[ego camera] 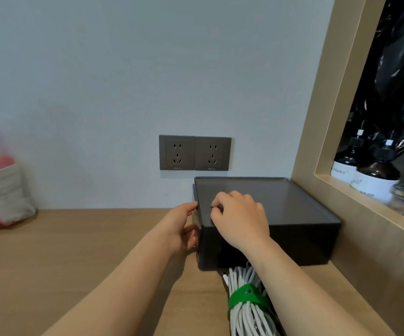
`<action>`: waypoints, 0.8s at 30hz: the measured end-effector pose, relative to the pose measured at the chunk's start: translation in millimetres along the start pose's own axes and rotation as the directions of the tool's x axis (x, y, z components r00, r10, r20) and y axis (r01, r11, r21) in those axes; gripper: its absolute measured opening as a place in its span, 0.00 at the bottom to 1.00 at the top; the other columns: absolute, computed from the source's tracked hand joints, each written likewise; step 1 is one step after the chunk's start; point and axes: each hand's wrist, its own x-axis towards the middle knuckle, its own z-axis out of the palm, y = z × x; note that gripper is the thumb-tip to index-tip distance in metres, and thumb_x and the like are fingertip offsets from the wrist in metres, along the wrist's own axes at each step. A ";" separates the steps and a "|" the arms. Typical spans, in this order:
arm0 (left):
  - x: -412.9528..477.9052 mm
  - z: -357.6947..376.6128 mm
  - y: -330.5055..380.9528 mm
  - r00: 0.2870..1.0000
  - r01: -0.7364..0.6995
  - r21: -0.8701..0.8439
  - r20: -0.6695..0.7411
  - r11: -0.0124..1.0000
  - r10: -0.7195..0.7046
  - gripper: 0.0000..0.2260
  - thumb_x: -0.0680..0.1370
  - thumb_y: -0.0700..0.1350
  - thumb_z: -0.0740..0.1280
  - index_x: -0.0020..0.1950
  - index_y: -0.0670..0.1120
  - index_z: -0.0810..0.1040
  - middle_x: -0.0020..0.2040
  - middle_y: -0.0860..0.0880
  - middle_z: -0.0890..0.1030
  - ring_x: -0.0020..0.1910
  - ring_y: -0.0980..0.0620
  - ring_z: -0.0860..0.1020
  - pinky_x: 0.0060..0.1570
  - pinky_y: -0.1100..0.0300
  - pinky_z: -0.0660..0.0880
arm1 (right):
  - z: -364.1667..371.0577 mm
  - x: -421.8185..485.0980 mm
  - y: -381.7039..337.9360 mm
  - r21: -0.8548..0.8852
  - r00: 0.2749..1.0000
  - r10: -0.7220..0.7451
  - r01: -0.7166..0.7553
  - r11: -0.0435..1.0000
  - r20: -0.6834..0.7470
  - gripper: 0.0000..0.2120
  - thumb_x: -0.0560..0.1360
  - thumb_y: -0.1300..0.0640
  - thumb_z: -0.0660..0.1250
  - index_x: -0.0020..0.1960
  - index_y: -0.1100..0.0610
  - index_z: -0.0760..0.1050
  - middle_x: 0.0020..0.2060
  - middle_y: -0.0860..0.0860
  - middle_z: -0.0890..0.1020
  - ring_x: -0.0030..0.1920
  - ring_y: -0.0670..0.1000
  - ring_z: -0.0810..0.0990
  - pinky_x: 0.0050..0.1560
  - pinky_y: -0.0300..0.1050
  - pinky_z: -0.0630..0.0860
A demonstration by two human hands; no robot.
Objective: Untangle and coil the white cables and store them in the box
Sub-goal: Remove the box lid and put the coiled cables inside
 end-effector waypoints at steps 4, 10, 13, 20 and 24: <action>1.2 -11.2 0.4 0.998 -0.028 0.010 -0.049 1.000 0.028 0.20 0.74 0.52 0.70 0.60 0.42 0.72 0.55 0.38 0.79 0.55 0.40 0.79 0.54 0.50 0.78 | -1.1 -0.6 -2.1 -0.009 1.000 0.016 -0.016 1.000 0.007 0.11 0.80 0.51 0.55 0.59 0.49 0.72 0.55 0.48 0.76 0.55 0.49 0.72 0.56 0.45 0.68; -3.9 -45.3 10.6 0.990 -0.089 0.057 -0.108 0.994 0.095 0.13 0.76 0.51 0.68 0.53 0.43 0.74 0.48 0.38 0.81 0.49 0.40 0.80 0.51 0.49 0.78 | 0.1 -1.6 -20.2 -0.033 1.000 0.003 -0.002 0.999 0.020 0.12 0.80 0.53 0.55 0.61 0.52 0.71 0.57 0.50 0.76 0.57 0.51 0.73 0.59 0.47 0.69; -5.1 -50.7 13.1 0.986 -0.110 0.054 -0.120 0.992 0.116 0.13 0.76 0.50 0.69 0.54 0.44 0.73 0.50 0.38 0.81 0.49 0.41 0.80 0.47 0.50 0.78 | 4.6 -2.2 -32.5 -0.013 1.000 0.009 -0.009 1.000 -0.008 0.11 0.80 0.53 0.56 0.59 0.54 0.72 0.54 0.50 0.77 0.56 0.50 0.74 0.58 0.47 0.71; -0.8 -56.2 13.2 0.977 -0.168 0.014 -0.131 0.986 0.169 0.10 0.76 0.49 0.68 0.51 0.45 0.73 0.49 0.39 0.80 0.50 0.40 0.79 0.53 0.47 0.78 | 10.0 -3.0 -41.5 -0.044 0.999 0.017 -0.018 0.999 -0.029 0.18 0.78 0.52 0.59 0.68 0.48 0.64 0.62 0.48 0.74 0.62 0.51 0.70 0.60 0.47 0.67; 1.4 -59.1 12.5 0.974 -0.192 -0.041 -0.132 0.980 0.185 0.09 0.76 0.48 0.69 0.51 0.45 0.73 0.51 0.39 0.79 0.52 0.40 0.78 0.55 0.45 0.77 | 13.2 -1.7 -42.6 -0.079 0.999 0.028 -0.031 0.996 -0.045 0.16 0.79 0.54 0.58 0.66 0.48 0.66 0.63 0.48 0.74 0.62 0.51 0.70 0.60 0.46 0.67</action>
